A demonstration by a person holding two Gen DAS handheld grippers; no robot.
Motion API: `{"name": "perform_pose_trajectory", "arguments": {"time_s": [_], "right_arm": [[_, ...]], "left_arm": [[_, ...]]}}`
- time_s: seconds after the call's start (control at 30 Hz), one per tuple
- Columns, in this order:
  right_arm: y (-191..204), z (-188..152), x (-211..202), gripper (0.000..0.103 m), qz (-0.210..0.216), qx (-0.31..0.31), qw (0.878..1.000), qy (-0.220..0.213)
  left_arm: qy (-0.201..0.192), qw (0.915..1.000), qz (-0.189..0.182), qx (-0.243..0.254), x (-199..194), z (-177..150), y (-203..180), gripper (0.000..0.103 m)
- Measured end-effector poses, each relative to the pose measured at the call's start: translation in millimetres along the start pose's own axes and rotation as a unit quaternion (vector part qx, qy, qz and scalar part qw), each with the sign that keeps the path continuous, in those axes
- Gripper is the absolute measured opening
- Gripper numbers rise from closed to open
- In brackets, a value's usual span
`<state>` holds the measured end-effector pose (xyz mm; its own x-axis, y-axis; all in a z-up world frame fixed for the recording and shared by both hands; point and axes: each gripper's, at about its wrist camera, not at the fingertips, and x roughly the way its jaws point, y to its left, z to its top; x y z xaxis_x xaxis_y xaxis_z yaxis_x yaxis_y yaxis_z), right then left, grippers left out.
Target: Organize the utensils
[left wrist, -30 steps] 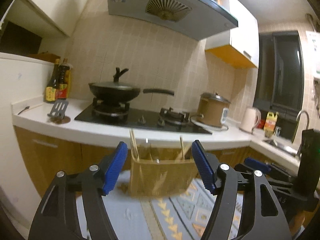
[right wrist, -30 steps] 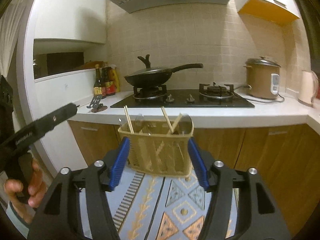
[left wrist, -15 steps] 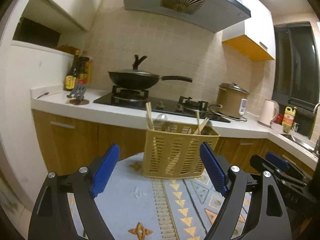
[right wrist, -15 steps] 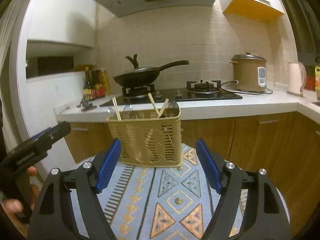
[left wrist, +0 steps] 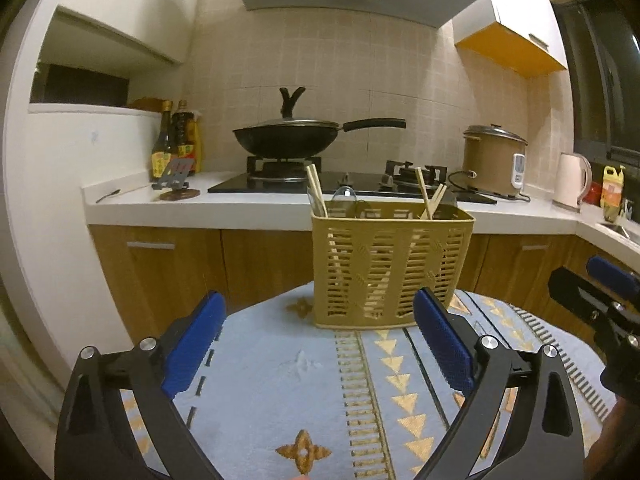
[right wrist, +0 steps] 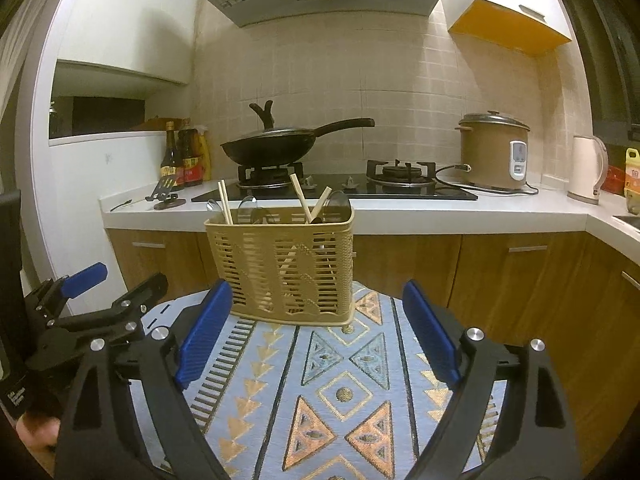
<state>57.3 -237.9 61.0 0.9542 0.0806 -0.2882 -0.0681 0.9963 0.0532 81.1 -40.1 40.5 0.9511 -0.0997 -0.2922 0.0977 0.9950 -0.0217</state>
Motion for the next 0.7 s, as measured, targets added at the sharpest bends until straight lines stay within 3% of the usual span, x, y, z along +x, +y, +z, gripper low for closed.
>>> {"name": "perform_pose_trajectory", "arguments": {"time_s": [0.7], "right_arm": [[-1.7, -1.3, 1.1, 0.09, -0.012, 0.004, 1.0, 0.0]], "left_arm": [[-0.023, 0.9993, 0.026, -0.011, -10.7, 0.4, 4.8, 0.093]]}}
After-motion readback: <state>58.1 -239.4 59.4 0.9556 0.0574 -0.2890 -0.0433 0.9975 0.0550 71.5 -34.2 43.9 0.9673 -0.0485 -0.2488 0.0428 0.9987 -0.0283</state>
